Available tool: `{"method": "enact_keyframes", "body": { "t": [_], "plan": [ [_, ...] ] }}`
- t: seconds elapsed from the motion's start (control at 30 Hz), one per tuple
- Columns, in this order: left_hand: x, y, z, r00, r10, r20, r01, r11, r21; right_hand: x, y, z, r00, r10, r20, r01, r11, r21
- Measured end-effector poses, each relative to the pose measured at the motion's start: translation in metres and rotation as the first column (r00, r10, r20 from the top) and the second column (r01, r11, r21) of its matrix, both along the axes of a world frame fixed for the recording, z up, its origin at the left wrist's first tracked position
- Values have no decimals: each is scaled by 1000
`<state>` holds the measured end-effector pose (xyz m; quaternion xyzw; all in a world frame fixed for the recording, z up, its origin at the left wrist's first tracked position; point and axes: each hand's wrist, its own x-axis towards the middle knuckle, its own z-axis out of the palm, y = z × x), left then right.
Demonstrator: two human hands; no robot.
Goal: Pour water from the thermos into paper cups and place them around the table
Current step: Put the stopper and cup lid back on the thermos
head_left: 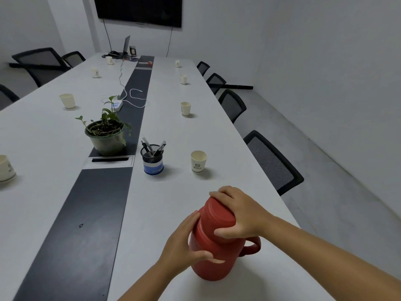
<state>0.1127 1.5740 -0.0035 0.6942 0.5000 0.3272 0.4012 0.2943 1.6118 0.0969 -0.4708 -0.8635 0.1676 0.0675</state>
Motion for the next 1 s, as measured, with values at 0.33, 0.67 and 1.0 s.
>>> {"method": "enact_keyframes", "body": {
  "t": [0.33,0.67,1.0],
  "plan": [
    [0,6,1,1000,-6,9,6,999,33,-13,-11,-18,957,-204,-208,237,960,147],
    [-13,16,-36,985,-90,148,118,973,-198,65,-63,-81,731,-538,-421,419,840,-346],
    [1,24,-35,984,-100,145,130,968,-217,46,-36,-145,337,-733,-591,531,666,-523]
  ]
}}
